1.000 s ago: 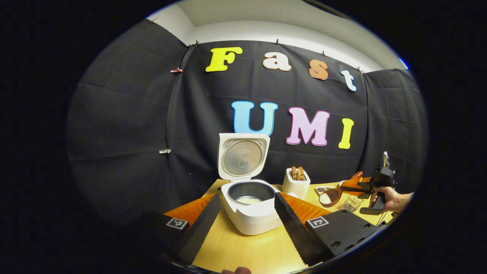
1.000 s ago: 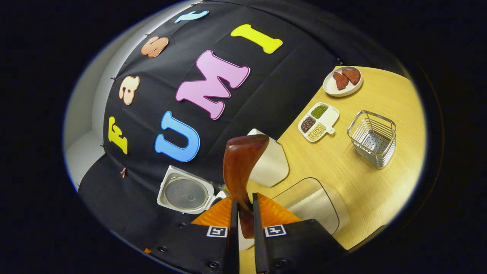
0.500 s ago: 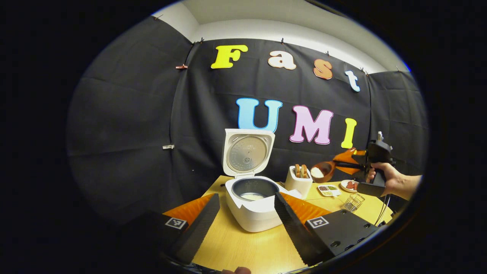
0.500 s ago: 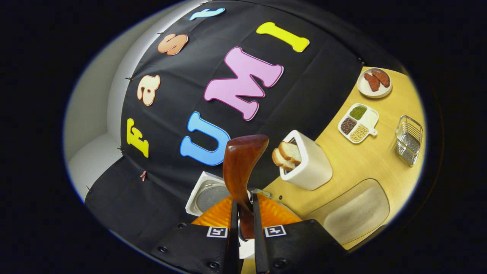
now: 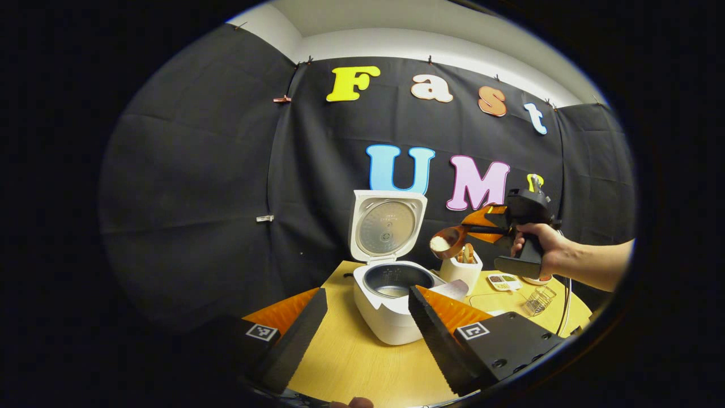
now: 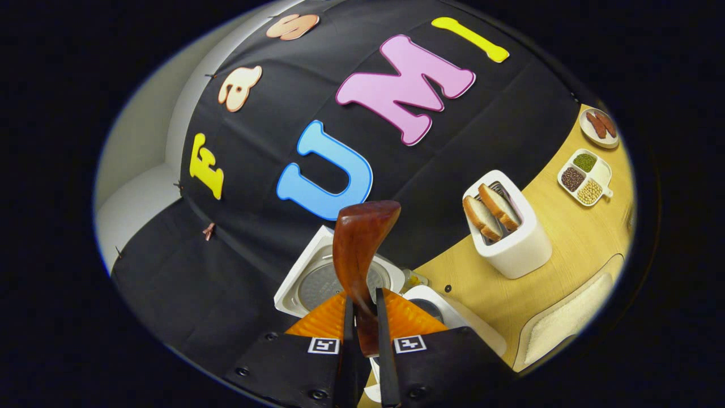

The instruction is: Close the left gripper, press the button to open the rice cooker; take a wooden spoon from the chopstick holder with the right hand, scoop a spoonful of rice and pour it into the rice cooker, then put the wooden spoon back into the chopstick holder.

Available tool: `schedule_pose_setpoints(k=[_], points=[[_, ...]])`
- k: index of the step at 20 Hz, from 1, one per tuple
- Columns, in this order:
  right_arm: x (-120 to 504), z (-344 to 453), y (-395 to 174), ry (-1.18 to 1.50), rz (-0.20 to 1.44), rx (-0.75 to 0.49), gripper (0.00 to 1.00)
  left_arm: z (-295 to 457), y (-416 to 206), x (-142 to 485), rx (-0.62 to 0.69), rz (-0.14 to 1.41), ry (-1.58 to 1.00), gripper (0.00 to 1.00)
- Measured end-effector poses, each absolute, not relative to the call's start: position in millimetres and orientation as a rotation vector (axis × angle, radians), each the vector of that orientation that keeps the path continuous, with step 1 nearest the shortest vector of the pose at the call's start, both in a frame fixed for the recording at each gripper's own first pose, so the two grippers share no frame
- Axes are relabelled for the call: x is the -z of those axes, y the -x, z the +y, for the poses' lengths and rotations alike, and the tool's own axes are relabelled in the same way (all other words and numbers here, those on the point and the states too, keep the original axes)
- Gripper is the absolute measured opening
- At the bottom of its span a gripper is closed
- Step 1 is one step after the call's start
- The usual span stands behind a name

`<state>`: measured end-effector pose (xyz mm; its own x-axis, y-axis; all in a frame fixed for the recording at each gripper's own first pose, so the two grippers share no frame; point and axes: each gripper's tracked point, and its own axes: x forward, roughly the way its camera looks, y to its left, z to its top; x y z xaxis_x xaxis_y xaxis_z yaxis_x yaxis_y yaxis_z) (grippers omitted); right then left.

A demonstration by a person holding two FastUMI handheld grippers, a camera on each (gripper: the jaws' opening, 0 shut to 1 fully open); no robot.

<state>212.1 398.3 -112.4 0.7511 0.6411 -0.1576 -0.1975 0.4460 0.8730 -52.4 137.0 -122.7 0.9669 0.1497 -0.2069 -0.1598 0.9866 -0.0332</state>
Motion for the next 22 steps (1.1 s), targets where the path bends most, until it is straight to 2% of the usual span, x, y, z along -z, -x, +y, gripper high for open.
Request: schedule_pose_setpoints(k=[6,16,22], points=[[138.9,443.0,-232.6,-0.71,0.501,-0.574,0.2,155.9,51.0,125.7,-0.177,0.207,0.052,0.99],[123.1,471.0,-244.8,-0.379,0.373,-0.654,0.2,166.7,49.5,129.6,-0.183,0.214,0.065,0.98],[115.3,488.6,-233.2,-0.245,0.311,-0.723,0.2,167.8,49.4,131.2,-0.181,0.216,0.076,0.98]])
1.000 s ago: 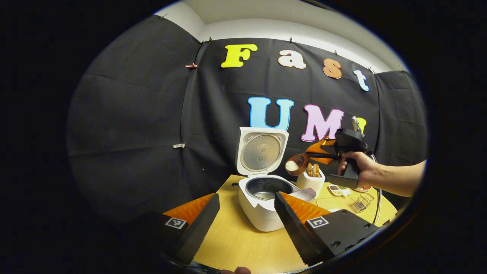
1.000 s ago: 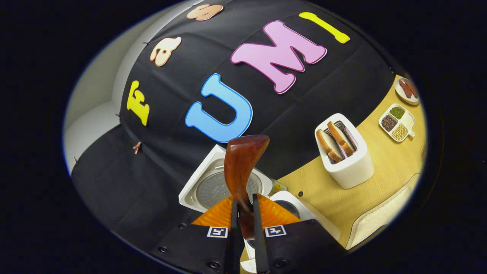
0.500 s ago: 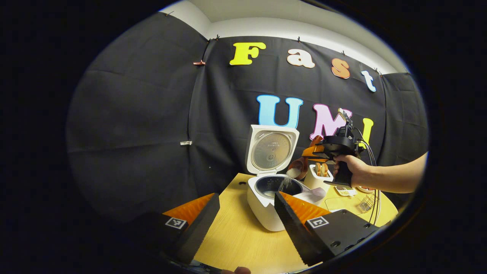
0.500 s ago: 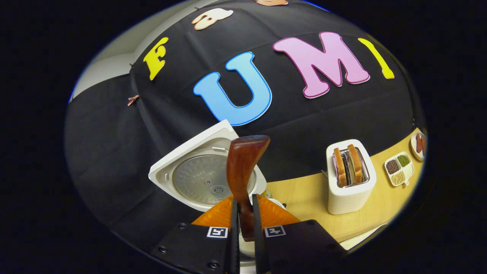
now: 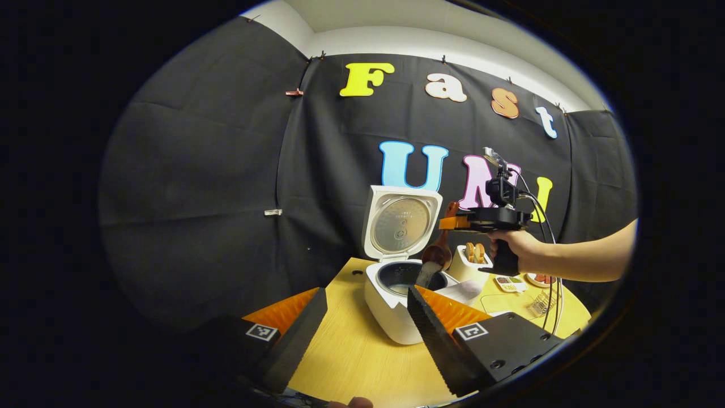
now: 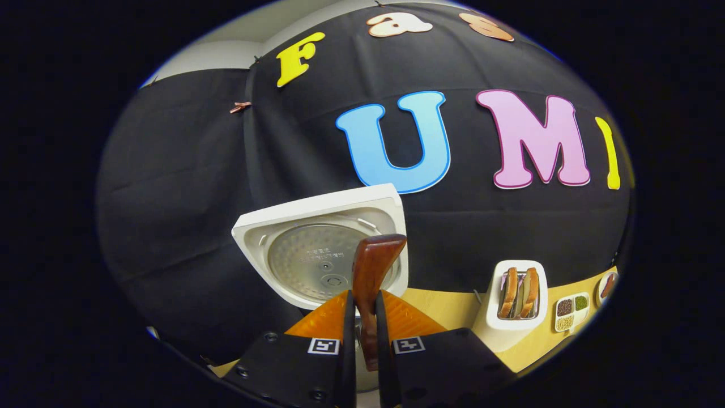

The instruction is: Close the left gripper, press the button to open the rice cooker; take a wooden spoon from the chopstick holder with the right hand, scoop a spoonful of rice and pour it into the rice cooker, then put the wooden spoon back into the chopstick holder.

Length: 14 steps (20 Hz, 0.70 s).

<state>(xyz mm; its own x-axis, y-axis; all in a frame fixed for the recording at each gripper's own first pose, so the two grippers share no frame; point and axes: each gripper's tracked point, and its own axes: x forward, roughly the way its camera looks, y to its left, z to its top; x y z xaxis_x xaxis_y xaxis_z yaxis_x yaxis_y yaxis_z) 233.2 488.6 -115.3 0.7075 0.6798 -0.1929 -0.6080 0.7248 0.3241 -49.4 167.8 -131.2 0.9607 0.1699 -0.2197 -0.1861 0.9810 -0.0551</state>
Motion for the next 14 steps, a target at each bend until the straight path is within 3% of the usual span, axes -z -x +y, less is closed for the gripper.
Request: schedule_pose_setpoints(k=[4,5,6,8,9,10,14], points=[[101.4,500.1,-224.7,-0.125,0.231,-0.762,0.19,171.5,53.6,129.6,-0.19,0.213,0.08,0.98],[97.8,502.9,-221.7,-0.082,0.208,-0.771,0.14,172.4,55.0,132.0,-0.192,0.215,0.079,0.98],[94.4,506.2,-218.3,-0.031,0.18,-0.778,0.19,173.8,56.2,133.0,-0.195,0.219,0.078,0.98],[87.2,510.8,-210.5,0.081,0.12,-0.8,0.15,177.9,59.4,134.4,-0.203,0.222,0.082,0.98],[83.8,514.2,-204.5,0.132,0.091,-0.811,0.2,179.3,59.3,134.6,-0.206,0.222,0.086,0.98],[81.9,518.8,-198.6,0.176,0.064,-0.826,0.15,180.1,59.6,134.4,-0.209,0.222,0.09,0.98],[81.2,527.8,-186.5,0.241,0.04,-0.84,0.19,181.8,65.3,133.1,-0.215,0.218,0.086,0.98]])
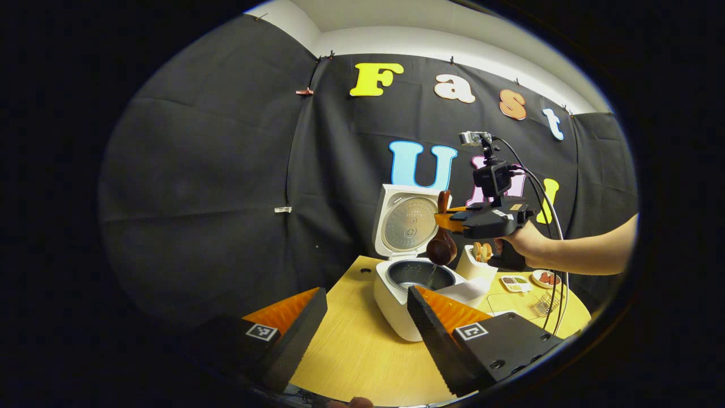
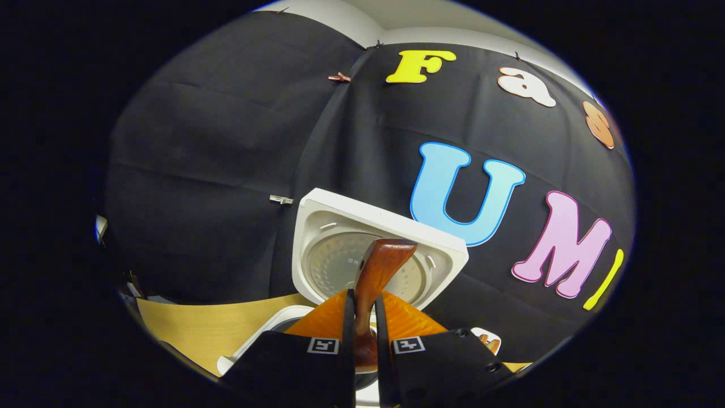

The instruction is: Close the left gripper, press the button to open the rice cooker; take a wooden spoon from the chopstick holder with the right hand, scoop a spoonful of rice and pour it into the rice cooker, then put the wooden spoon back into the chopstick holder.

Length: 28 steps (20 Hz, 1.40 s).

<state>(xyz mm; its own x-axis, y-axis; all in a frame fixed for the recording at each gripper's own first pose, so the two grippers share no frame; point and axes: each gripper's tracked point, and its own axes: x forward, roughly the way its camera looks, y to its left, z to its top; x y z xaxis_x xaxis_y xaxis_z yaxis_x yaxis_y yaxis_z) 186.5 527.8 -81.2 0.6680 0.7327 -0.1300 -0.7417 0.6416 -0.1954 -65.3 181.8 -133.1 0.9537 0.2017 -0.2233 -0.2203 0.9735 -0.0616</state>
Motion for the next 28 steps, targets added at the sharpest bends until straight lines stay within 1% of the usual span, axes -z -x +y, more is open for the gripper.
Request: schedule_pose_setpoints(k=[3,6,9,12,16,19,23,28], points=[[72.1,529.1,-180.9,0.285,-0.005,-0.826,0.2,181.0,69.8,133.0,-0.216,0.217,0.085,0.98],[74.5,525.6,-182.4,0.217,0.04,-0.826,0.2,182.3,74.5,133.4,-0.219,0.22,0.088,0.98],[73.4,516.6,-185.6,0.027,0.151,-0.812,0.2,180.8,76.8,135.0,-0.219,0.225,0.08,0.98],[65.5,502.9,-191.5,-0.219,0.271,-0.796,0.2,177.0,77.5,132.6,-0.216,0.22,0.085,0.98],[50.9,468.6,-204.7,-0.487,0.369,-0.736,0.2,166.9,77.4,129.2,-0.206,0.219,0.072,0.98],[32.4,435.3,-203.4,-0.557,0.341,-0.702,0.2,157.9,76.6,122.8,-0.202,0.209,0.069,0.98],[15.3,370.1,-199.8,-0.589,0.283,-0.665,0.2,143.9,71.1,115.9,-0.201,0.192,0.075,0.98],[22.1,273.1,-196.2,-0.541,0.234,-0.585,0.19,123.6,61.2,107.1,-0.19,0.179,0.056,0.98]])
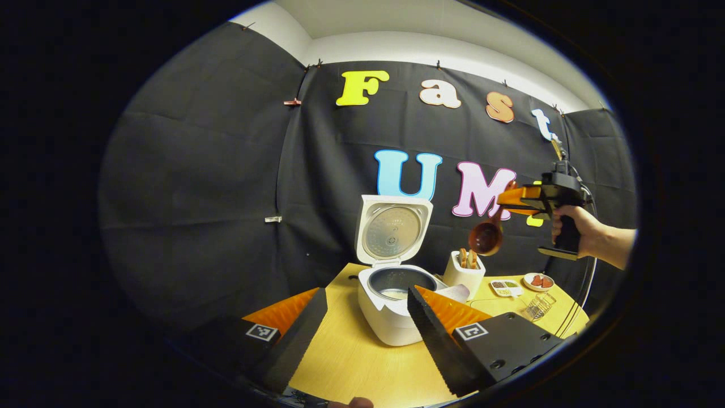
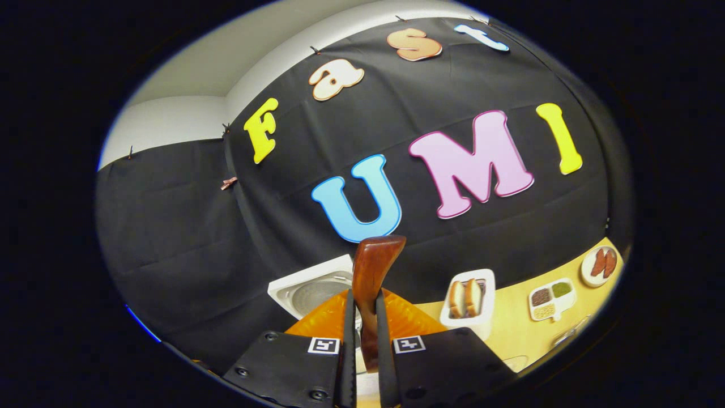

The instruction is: Close the left gripper, press the button to open the rice cooker; take a wooden spoon from the chopstick holder with the right hand, scoop a spoonful of rice and pour it into the rice cooker, then put the wooden spoon back into the chopstick holder.

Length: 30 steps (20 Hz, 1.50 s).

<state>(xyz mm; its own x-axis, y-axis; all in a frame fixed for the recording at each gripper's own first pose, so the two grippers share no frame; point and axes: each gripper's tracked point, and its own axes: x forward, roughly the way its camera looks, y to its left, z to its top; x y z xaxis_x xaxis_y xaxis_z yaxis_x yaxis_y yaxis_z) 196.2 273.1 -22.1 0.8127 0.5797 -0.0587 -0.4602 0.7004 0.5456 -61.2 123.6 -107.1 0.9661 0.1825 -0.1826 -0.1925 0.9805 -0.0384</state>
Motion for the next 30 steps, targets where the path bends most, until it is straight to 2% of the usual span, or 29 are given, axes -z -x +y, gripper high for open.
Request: schedule_pose_setpoints(k=[9,17,22,28,29,30], points=[[62.8,99.6,-199.0,-0.539,0.239,-0.389,0.2,73.4,51.1,98.2,-0.157,0.168,0.054,0.98],[119.4,-0.6,-207.4,-0.531,0.256,-0.24,0.2,40.7,51.2,89.4,-0.156,0.175,0.05,0.98],[197.2,-34.1,-219.5,-0.493,0.322,-0.172,0.2,20.7,53.3,81.4,-0.165,0.19,0.009,0.98],[279.9,-38.2,-230.9,-0.497,0.428,-0.155,0.2,2.7,50.1,76.8,-0.199,0.208,-0.029,0.98],[289.3,-37.8,-233.2,-0.492,0.44,-0.155,0.2,0.4,50.1,77.0,-0.205,0.211,-0.027,0.98],[297.7,-36.2,-233.4,-0.486,0.451,-0.161,0.15,-2.5,51.0,76.2,-0.21,0.213,-0.028,0.98]])
